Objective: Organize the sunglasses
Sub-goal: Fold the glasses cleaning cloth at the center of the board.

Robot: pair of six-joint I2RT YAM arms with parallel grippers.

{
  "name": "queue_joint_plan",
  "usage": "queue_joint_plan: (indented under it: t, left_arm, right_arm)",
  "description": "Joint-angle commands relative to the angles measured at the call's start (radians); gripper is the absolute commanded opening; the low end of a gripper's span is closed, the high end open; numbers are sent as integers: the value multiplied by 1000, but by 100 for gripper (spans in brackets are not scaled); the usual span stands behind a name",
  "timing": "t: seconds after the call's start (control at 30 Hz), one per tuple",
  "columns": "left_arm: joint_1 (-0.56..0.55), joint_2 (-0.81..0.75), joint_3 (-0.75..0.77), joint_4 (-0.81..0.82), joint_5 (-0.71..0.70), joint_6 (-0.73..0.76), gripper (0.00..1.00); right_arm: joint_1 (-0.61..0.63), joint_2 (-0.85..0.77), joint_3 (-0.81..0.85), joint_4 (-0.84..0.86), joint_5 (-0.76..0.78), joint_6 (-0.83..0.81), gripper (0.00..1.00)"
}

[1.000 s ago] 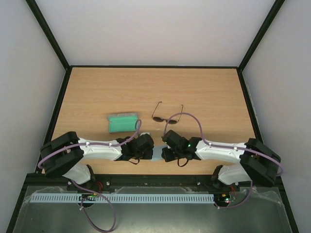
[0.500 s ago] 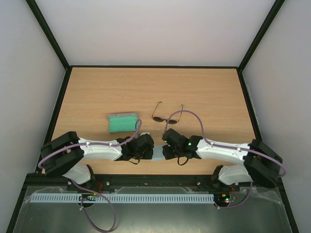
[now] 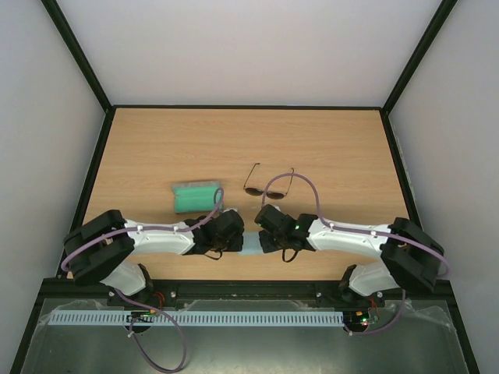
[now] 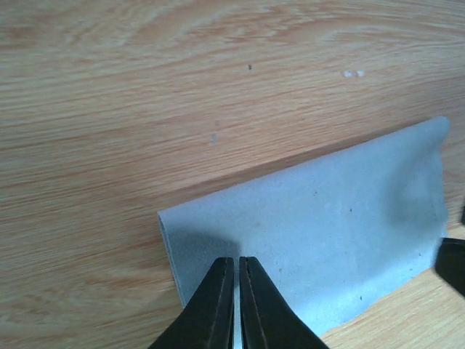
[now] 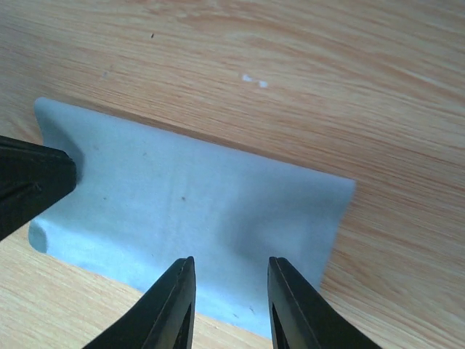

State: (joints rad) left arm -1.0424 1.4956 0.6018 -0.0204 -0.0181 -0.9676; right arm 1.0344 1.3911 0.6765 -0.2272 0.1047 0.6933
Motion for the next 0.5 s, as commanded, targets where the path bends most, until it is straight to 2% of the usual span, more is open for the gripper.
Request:
queue_joint_plan:
  t: [0.0, 0.1, 0.17, 0.3, 0.37, 0.47]
  left_arm:
    - [10, -27, 1, -61, -14, 28, 6]
    - [10, -57, 7, -83, -19, 28, 13]
    - [11, -79, 6, -98, -23, 26, 27]
    - [9, -144, -2, -120, -26, 15, 47]
    - [9, -171, -1, -135, -32, 14, 51]
    - [9, -202, -3, -156, -41, 12, 53]
  right_arm:
    - [2, -65, -13, -123, 86, 15, 30]
    - [-6, -67, -13, -159, 129, 33, 29]
    - [-21, -46, -17, -188, 153, 54, 28]
    - [-38, -22, -48, -163, 127, 72, 28]
    - [-41, -6, -56, -137, 117, 74, 28]
    - [-43, 32, -52, -111, 108, 75, 25]
